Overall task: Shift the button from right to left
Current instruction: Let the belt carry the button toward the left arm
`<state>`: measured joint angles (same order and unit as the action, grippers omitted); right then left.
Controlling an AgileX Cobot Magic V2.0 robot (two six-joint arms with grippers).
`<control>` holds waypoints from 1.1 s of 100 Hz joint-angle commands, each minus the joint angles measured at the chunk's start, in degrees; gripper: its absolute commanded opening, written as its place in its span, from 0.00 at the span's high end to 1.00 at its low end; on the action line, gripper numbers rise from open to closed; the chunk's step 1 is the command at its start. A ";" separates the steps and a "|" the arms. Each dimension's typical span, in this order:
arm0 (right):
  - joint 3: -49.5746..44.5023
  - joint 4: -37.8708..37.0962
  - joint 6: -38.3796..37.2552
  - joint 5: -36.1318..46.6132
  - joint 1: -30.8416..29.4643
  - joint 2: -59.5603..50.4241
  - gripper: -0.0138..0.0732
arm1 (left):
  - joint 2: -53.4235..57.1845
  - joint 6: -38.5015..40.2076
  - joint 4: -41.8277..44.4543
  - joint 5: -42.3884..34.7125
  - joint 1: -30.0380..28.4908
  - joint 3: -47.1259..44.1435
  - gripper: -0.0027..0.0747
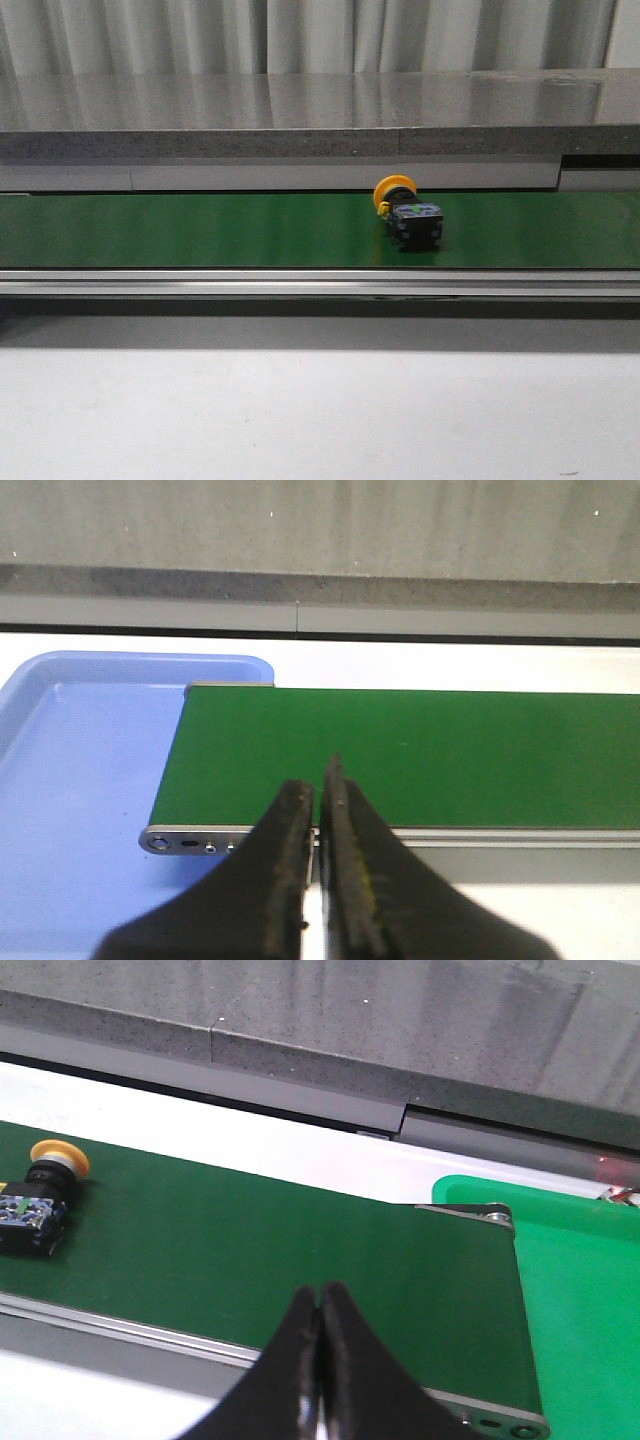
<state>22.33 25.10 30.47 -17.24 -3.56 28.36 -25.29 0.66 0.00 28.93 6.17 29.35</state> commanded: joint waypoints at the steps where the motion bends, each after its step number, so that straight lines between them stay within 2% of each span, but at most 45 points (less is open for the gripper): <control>1: 1.53 0.97 0.44 3.78 0.06 0.07 0.92 | -5.40 0.54 -0.93 -1.98 0.41 5.14 0.96; 19: 1.53 0.97 0.44 3.78 0.06 0.07 0.92 | -13.74 0.54 -1.26 -1.06 0.41 9.48 0.96; 47: 1.53 0.97 0.44 3.78 0.06 0.07 0.92 | -21.49 0.54 -1.26 -1.20 0.41 10.03 0.94; 52: 1.53 0.97 0.44 3.78 0.06 0.07 0.92 | -21.99 0.54 -1.26 -1.20 0.41 10.03 0.89; 59: 1.53 0.97 0.44 3.78 0.06 0.07 0.92 | -22.53 0.54 -1.37 -1.20 0.41 10.03 0.76; 70: 1.53 0.97 0.44 3.78 0.06 0.07 0.92 | -22.53 0.54 -1.70 -1.32 0.41 10.03 0.43; 78: 1.53 0.97 0.44 3.78 0.06 0.07 0.92 | -22.53 0.54 -1.70 -1.96 0.41 10.03 0.26; 82: 1.53 0.97 0.44 3.78 0.06 0.07 0.92 | -22.53 0.54 -1.82 -2.35 0.41 10.03 0.21; 96: 1.53 0.97 0.44 3.78 0.06 0.07 0.92 | -22.53 0.54 -2.94 -3.75 0.41 10.14 0.19; 110: 1.53 0.97 0.44 3.78 0.06 0.07 0.92 | -24.35 0.54 -7.56 -3.37 0.81 11.77 0.19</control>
<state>22.33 25.10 30.47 -17.24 -3.56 28.36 -48.74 0.66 -4.68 29.77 6.17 38.04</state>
